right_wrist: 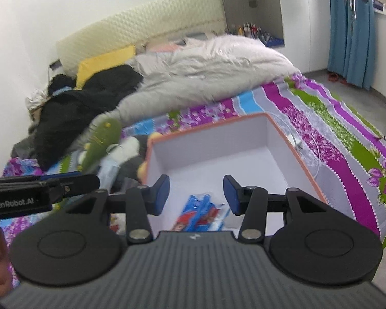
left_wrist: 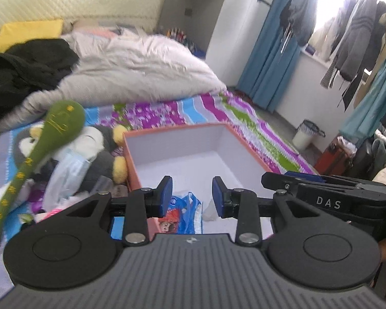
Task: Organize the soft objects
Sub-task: 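Release the blue bag into the box with the left tool while the right tool drops the cup, then move both open tools back toward the pile of plush toys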
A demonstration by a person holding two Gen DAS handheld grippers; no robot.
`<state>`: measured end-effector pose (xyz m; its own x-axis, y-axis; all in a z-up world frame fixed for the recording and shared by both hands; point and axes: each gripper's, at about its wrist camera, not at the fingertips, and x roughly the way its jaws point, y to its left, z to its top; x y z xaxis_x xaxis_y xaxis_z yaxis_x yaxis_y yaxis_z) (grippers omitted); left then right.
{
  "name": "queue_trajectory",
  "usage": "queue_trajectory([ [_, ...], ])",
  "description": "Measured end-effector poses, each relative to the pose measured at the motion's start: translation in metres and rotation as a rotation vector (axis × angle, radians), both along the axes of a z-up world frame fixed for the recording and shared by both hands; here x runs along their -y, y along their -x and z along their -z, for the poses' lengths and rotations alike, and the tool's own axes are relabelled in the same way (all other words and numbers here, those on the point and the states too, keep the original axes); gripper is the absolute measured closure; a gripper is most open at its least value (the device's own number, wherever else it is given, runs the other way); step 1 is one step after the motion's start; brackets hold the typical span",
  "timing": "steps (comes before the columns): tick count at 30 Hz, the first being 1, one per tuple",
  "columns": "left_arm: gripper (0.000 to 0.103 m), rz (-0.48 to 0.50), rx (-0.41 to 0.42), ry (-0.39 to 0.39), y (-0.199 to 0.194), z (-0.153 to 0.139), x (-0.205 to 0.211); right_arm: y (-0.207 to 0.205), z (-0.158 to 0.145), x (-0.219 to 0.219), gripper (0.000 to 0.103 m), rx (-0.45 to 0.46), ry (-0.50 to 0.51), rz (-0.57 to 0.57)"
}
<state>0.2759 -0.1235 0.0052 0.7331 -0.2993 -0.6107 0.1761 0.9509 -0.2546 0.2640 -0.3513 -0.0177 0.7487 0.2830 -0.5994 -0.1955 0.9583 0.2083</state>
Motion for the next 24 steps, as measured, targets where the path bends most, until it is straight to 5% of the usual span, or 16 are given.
queue_trajectory([
  [11,0.064,-0.067,0.088,0.0,0.089,-0.03,-0.048,0.066,-0.026,-0.038,0.054,0.089,-0.021,-0.052],
  [24,0.057,-0.196,0.06,0.024,0.17,-0.01,-0.112,0.124,-0.014,-0.088,0.053,0.126,-0.023,-0.118],
])
